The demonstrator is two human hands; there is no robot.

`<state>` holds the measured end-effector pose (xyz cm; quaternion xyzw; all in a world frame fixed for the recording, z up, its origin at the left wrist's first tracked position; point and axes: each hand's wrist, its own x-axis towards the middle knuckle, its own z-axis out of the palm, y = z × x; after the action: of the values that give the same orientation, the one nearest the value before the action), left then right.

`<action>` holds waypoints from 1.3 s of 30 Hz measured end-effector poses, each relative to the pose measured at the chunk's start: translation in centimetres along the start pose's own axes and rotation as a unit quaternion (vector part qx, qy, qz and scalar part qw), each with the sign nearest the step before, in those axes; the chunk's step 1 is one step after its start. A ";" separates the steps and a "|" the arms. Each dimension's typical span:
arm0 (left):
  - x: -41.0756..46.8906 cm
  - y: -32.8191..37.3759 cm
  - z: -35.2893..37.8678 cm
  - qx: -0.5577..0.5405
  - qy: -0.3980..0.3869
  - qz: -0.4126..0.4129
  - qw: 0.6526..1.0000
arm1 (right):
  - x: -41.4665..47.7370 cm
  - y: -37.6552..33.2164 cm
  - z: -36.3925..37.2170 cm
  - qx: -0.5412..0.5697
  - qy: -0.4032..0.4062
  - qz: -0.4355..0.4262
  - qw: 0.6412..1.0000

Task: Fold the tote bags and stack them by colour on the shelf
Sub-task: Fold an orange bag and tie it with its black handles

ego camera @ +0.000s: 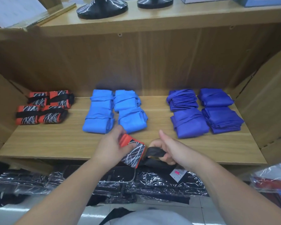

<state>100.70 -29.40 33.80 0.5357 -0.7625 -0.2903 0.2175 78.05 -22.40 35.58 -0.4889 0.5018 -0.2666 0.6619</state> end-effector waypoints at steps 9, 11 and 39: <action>-1.7 0.8 3.6 0.067 0.102 0.137 0.983 | 2.2 0.0 0.4 -0.089 0.037 0.024 0.995; -2.2 1.1 3.9 -0.021 0.058 0.125 0.990 | 2.5 -0.2 0.6 -0.093 0.034 0.019 0.995; -1.2 0.9 3.4 -0.155 -0.091 0.009 0.984 | 2.7 3.7 -0.2 0.041 0.072 -0.124 0.989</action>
<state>98.28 -27.34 31.87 0.4599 -0.7297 -0.4506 0.2303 78.29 -23.36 31.15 -0.4989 0.4727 -0.4014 0.6054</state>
